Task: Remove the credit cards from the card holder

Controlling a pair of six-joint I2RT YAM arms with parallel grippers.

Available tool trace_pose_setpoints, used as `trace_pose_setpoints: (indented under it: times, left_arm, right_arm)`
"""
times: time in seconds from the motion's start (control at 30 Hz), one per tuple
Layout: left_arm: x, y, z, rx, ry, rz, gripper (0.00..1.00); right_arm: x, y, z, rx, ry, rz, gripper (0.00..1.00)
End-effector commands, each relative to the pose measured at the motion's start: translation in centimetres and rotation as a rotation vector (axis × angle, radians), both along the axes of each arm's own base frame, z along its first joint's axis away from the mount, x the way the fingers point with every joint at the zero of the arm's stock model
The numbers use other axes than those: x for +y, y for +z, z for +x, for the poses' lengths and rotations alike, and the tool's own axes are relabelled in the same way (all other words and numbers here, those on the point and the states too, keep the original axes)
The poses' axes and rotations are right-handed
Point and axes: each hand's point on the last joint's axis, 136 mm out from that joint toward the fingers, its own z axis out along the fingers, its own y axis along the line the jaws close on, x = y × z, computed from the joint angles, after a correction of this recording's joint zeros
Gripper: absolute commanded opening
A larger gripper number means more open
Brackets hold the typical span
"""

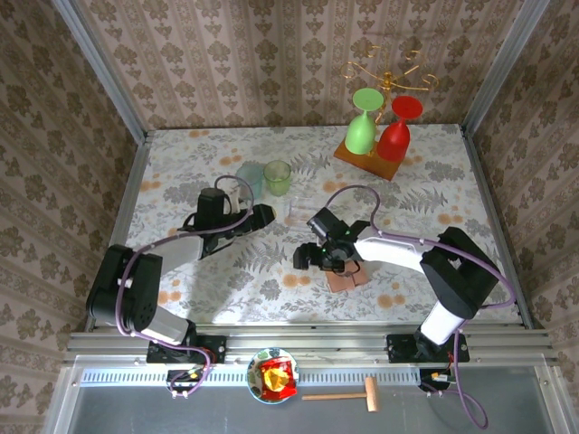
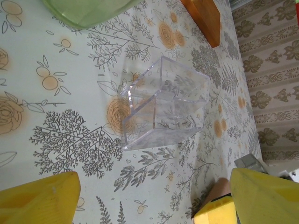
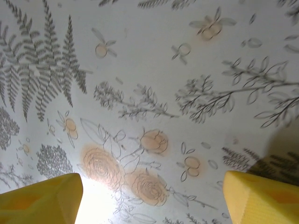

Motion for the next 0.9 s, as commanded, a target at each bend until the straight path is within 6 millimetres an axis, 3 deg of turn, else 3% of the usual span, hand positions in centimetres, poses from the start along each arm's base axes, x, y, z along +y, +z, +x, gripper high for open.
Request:
trace_pose_setpoints:
  times: [0.0,0.2,0.4,0.57,0.67,0.87]
  left_arm:
    - [0.5,0.1,-0.5,-0.017,-0.007,0.009,0.84]
    - [0.9,-0.1,-1.2,-0.015,-0.005,0.020,0.84]
    - [1.2,0.1,-1.4,-0.023,-0.001,0.035,0.84]
    - [1.0,1.0,-0.8,-0.040,-0.001,0.035,0.84]
    - [0.8,1.7,-0.4,-0.050,-0.005,0.033,0.84]
    - [0.8,2.0,-0.1,-0.055,-0.004,0.037,0.84]
  right_arm:
    - [-0.9,-0.6,-1.6,0.055,0.007,-0.063,0.80]
    - [-2.4,-1.3,-4.8,0.105,0.046,-0.114,0.80]
    - [-5.3,-0.3,-6.2,0.094,0.027,-0.191,0.80]
    - [-5.1,3.1,-4.4,0.005,0.013,-0.135,0.81]
    - [-5.9,4.6,-3.0,-0.034,0.029,-0.155,0.81]
    - [-9.7,4.4,-0.8,-0.043,0.167,-0.371,0.84]
